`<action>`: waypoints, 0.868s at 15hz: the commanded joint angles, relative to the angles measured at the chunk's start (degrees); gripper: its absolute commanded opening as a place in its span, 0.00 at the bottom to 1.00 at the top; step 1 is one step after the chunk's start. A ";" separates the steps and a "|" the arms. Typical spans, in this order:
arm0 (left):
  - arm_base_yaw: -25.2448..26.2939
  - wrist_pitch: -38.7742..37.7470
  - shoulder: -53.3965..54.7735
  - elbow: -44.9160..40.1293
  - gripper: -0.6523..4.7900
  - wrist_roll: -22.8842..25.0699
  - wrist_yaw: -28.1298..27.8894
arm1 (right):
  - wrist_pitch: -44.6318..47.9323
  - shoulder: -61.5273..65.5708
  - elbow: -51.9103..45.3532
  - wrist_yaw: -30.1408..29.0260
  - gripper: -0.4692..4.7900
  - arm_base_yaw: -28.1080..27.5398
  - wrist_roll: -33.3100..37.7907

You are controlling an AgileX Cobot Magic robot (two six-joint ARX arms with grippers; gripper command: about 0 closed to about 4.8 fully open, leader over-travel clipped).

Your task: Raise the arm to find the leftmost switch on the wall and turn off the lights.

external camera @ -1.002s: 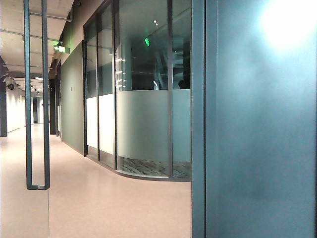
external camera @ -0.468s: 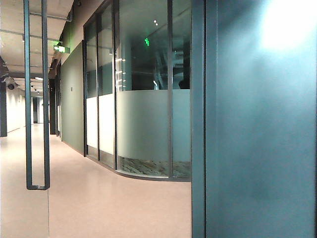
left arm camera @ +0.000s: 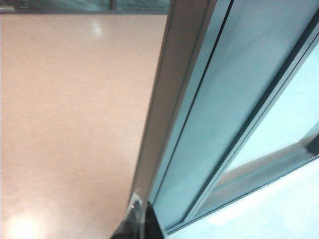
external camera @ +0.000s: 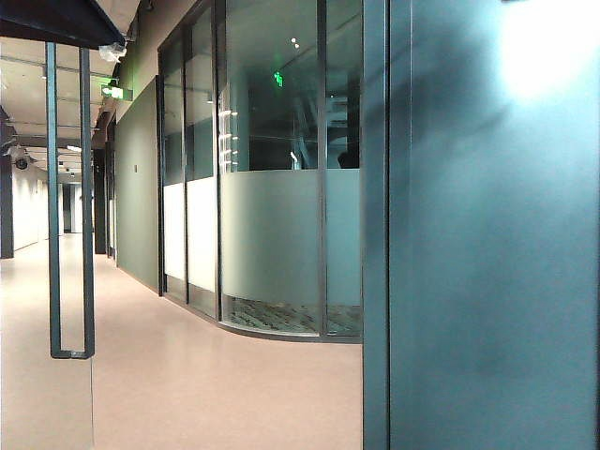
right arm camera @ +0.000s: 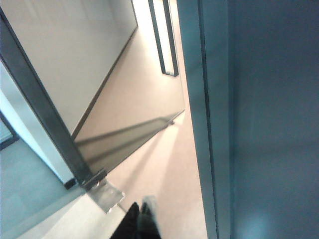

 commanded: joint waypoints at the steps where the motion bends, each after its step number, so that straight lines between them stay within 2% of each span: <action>1: -0.04 1.05 -0.07 0.11 0.11 -0.77 0.37 | 1.27 0.46 0.33 1.29 0.09 0.04 -0.15; 12: -0.04 0.68 -0.20 0.11 0.11 -0.77 0.33 | 0.87 0.46 0.33 1.27 0.09 0.04 -0.15; 13: 0.02 -0.83 -2.27 0.11 0.11 0.39 -0.48 | 0.87 0.46 0.33 1.27 0.09 0.04 -0.15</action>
